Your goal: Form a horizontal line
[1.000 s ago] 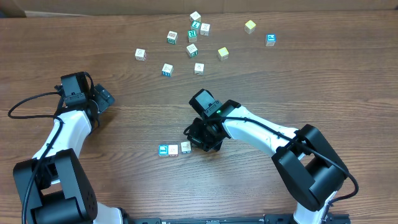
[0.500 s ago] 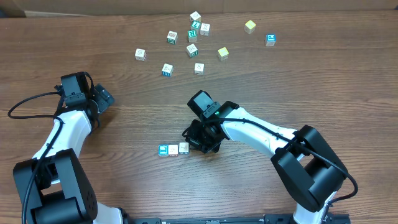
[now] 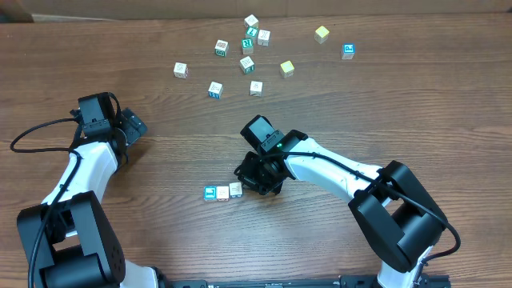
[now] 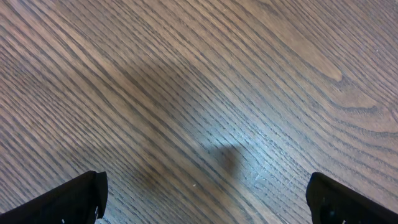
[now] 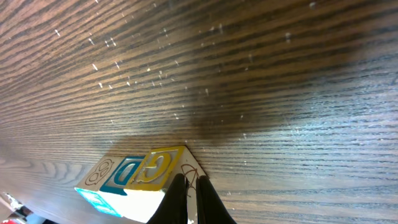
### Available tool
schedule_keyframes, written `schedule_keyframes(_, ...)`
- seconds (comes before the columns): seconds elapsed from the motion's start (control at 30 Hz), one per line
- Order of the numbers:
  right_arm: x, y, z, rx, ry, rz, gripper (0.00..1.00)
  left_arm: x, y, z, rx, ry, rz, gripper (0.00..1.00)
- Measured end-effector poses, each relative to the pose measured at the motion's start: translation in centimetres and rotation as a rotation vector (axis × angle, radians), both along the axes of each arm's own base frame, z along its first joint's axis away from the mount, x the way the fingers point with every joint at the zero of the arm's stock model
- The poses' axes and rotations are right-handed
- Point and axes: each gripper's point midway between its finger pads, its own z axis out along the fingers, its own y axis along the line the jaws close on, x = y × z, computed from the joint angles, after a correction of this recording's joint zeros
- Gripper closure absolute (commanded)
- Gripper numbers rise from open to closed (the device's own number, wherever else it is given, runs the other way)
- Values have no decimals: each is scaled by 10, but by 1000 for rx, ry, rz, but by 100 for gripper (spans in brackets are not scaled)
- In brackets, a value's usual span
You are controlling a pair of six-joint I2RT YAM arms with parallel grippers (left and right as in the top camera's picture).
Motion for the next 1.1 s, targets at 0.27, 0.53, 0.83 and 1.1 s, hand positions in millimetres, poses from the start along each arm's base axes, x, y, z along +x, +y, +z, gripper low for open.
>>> schedule_keyframes(0.27,-1,1,1,8,4,3,95,0,0,0,0,0,0,0)
schedule_keyframes(0.53,-1,2,1,12,8,4,96,0,0,0,0,0,0,0)
schedule_keyframes(0.83,8,-21,-3,-36,18,-21,96,0,0,0,0,0,0,0)
schedule_keyframes(1.1,48,-45,25,-47,-41,22,96,0,0,0,0,2,0,0)
